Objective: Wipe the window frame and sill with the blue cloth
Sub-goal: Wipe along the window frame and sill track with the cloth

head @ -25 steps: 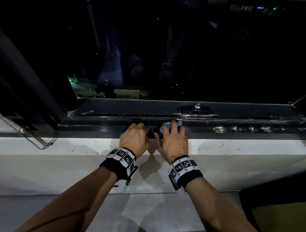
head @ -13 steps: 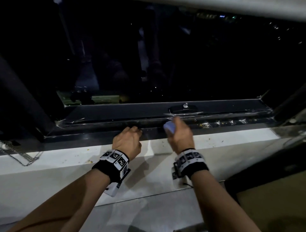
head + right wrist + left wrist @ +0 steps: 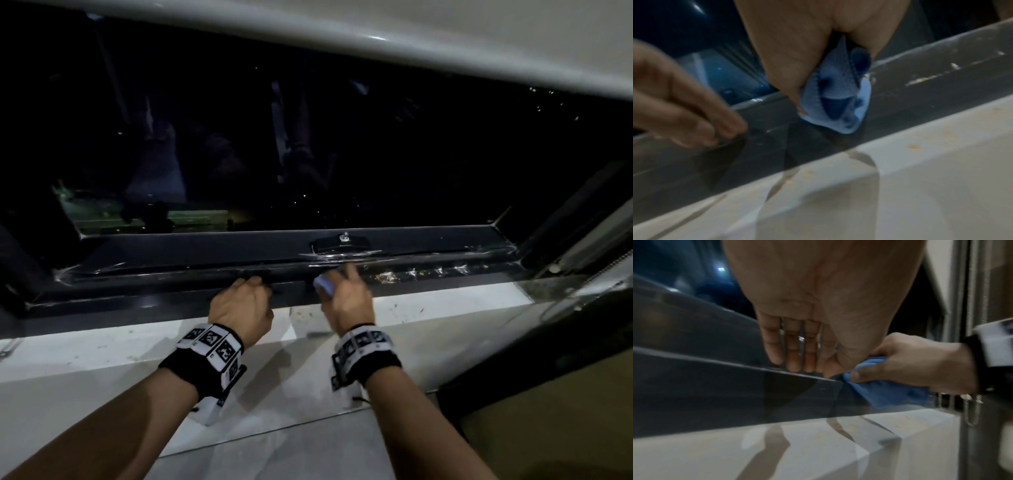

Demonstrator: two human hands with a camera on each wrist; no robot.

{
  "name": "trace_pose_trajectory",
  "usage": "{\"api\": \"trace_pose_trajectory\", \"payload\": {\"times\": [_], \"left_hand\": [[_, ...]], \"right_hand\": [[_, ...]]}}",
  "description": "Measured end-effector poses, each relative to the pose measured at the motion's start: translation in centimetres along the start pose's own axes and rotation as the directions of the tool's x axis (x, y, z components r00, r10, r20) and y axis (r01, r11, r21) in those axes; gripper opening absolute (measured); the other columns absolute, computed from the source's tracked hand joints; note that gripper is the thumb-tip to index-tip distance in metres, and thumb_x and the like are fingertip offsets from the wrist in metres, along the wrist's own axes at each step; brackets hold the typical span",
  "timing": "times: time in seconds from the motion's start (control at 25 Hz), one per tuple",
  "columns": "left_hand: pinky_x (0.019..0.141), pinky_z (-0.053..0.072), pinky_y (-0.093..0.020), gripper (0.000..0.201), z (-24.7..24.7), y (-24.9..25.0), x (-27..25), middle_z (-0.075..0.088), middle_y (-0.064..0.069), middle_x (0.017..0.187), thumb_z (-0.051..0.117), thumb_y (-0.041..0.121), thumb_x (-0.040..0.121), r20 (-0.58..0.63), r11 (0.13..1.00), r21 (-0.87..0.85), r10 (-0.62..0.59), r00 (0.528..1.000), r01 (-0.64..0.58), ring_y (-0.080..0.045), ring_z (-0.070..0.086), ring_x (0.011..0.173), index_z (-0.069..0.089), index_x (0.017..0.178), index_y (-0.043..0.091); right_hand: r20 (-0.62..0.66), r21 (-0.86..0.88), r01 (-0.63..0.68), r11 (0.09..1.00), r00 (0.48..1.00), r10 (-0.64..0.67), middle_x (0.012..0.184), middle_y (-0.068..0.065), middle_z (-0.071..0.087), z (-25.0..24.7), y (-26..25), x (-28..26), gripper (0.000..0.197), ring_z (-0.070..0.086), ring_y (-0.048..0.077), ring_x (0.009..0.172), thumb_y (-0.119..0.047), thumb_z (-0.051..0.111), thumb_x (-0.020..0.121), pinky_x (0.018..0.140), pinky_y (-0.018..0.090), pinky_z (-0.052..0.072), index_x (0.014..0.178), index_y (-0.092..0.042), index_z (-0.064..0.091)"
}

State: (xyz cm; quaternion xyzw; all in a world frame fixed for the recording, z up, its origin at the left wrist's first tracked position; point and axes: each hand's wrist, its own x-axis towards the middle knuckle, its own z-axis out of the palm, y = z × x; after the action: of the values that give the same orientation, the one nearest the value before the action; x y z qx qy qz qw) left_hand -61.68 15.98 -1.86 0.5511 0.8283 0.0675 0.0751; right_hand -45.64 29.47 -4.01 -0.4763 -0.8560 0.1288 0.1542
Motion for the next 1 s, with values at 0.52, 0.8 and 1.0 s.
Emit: {"api": "trace_pose_trajectory", "payload": {"times": [0.52,0.8,1.0], "left_hand": [[0.087,0.052,-0.039,0.029,2.9,9.6,5.3,0.061,0.009,0.118,0.047,0.035,0.098,-0.025,0.999,0.0,0.037,0.999,-0.037,-0.019,0.053,0.112,0.066,0.119,0.034],[0.083,0.052,-0.038,0.027,3.6,10.2,6.3,0.065,0.015,0.113,0.051,0.034,0.094,-0.066,0.988,-0.026,-0.151,0.986,0.15,-0.02,0.06,0.107,0.067,0.112,0.045],[0.083,0.052,-0.036,0.026,3.4,11.1,5.9,0.065,0.015,0.116,0.053,0.032,0.095,-0.08,0.978,-0.017,-0.211,0.974,0.21,-0.022,0.062,0.105,0.069,0.112,0.043]], "right_hand": [[-0.169,0.0,-0.117,0.993,0.979,0.116,0.112,0.016,0.057,-5.0,16.0,3.9,0.024,0.061,0.04,0.091,-0.031,0.062,0.089,0.075,0.04,0.05,0.104,-0.013,0.067],[-0.003,-0.076,0.42,0.905,0.907,-0.421,0.102,0.004,0.057,-6.8,19.3,5.5,0.015,0.059,0.029,0.09,-0.016,0.065,0.084,0.071,0.038,0.053,0.095,-0.026,0.071],[-0.031,-0.081,0.409,0.909,0.911,-0.412,0.102,0.009,0.06,-5.2,17.1,4.6,0.021,0.06,0.035,0.091,-0.006,0.069,0.078,0.068,0.042,0.055,0.096,-0.015,0.072]]}}
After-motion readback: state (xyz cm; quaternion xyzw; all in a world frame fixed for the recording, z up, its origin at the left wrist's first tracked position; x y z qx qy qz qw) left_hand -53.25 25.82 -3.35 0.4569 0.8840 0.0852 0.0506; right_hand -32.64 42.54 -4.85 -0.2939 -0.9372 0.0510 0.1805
